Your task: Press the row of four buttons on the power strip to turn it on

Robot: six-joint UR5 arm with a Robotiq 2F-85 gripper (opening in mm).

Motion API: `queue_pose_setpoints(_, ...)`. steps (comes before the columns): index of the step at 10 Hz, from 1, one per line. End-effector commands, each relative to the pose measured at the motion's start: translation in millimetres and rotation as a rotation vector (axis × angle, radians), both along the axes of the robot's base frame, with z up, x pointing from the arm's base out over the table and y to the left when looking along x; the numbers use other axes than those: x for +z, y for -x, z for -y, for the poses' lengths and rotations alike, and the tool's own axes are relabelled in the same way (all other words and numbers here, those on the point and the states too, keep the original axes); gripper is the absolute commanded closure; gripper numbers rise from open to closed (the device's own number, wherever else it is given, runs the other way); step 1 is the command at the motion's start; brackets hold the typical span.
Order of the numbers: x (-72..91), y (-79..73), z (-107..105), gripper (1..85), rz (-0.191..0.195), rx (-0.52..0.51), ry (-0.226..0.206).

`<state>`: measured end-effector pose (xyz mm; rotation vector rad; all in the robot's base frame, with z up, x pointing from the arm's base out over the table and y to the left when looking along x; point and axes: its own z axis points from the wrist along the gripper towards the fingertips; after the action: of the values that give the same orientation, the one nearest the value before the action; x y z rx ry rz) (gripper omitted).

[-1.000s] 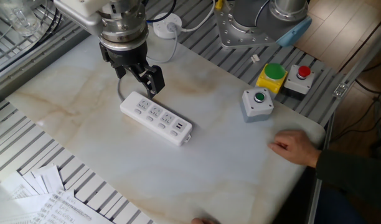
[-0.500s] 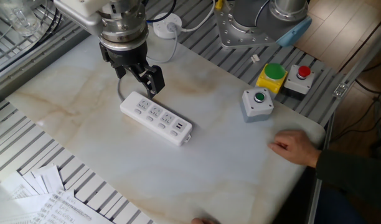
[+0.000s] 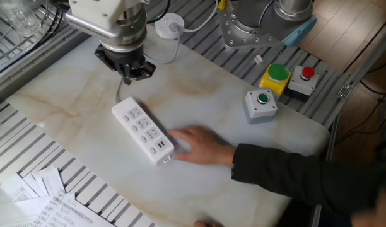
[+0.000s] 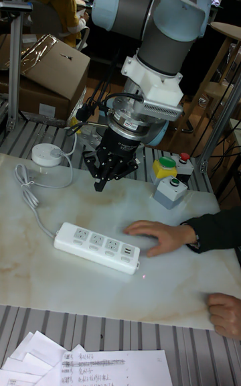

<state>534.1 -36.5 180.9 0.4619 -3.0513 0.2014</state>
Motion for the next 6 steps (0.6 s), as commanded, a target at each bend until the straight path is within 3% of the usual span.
queue_pose_setpoints(1, -6.9, -10.3, 2.2, 84.7, 0.031, 0.044, -0.037)
queue_pose_setpoints(6, 8.9, -26.7, 18.8, 84.7, 0.067, 0.066, 0.039)
